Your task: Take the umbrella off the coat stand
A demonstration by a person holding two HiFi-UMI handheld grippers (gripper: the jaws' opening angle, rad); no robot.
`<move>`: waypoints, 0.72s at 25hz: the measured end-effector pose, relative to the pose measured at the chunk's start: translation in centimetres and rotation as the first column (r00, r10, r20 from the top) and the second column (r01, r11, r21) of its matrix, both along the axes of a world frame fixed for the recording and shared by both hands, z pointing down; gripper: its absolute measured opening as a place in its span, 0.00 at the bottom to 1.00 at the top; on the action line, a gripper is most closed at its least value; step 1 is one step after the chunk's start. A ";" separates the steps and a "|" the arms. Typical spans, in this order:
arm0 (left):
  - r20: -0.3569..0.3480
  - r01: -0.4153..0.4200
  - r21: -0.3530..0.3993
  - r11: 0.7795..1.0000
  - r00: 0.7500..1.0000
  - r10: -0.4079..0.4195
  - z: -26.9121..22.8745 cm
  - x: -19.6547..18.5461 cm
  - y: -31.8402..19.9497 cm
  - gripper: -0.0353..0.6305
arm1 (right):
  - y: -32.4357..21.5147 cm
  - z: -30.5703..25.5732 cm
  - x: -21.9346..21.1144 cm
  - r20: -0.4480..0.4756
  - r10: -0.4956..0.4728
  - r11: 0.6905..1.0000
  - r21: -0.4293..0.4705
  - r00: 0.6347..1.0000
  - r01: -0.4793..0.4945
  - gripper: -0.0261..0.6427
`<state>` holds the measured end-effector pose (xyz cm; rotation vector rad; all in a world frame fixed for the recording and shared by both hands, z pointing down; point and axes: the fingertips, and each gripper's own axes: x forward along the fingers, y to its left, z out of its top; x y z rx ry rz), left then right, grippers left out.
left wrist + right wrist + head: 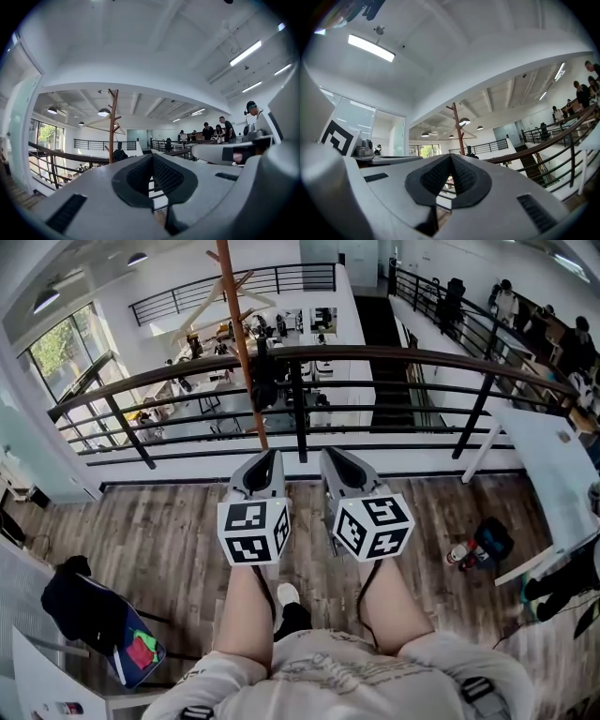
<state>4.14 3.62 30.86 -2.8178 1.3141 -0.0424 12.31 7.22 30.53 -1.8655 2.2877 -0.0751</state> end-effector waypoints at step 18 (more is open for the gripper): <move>-0.041 -0.006 -0.012 1.000 0.999 0.006 -0.2 -0.8 -19.7 0.06 | -19.5 -0.5 -0.6 0.000 -0.016 1.000 0.005 1.000 0.016 0.04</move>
